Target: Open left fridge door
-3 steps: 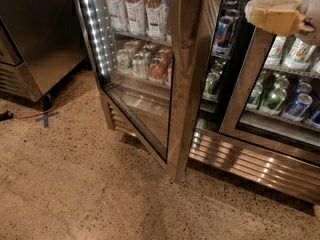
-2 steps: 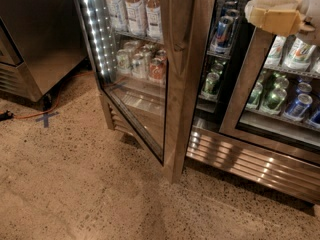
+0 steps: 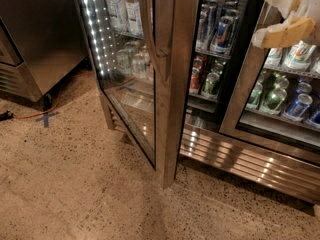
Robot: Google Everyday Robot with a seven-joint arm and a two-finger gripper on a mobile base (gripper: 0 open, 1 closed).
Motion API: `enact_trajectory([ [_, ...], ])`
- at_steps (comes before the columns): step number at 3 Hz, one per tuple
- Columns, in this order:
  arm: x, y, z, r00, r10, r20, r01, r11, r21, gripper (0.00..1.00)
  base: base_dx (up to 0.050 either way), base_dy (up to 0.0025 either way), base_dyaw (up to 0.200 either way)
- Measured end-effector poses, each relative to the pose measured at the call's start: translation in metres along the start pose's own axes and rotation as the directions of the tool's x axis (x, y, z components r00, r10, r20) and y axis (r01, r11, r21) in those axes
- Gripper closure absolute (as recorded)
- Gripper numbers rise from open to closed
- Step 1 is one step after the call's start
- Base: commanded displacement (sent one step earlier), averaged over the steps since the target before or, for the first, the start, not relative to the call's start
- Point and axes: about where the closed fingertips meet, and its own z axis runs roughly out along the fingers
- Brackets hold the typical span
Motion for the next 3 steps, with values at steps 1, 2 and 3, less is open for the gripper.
enact_trajectory([
  [1, 0.0, 0.0, 0.0, 1.0, 0.0, 0.0, 0.0, 1.0, 0.0, 0.0, 0.0, 0.0, 0.0],
  [2, -0.012, 0.001, 0.002, 1.0, -0.018, 0.01, 0.018, 0.9998, -0.004, 0.0, 0.0, 0.0, 0.0],
  [3, -0.005, -0.006, 0.011, 0.998, 0.046, -0.03, -0.047, 0.9988, -0.016, 0.0, 0.0, 0.0, 0.0],
])
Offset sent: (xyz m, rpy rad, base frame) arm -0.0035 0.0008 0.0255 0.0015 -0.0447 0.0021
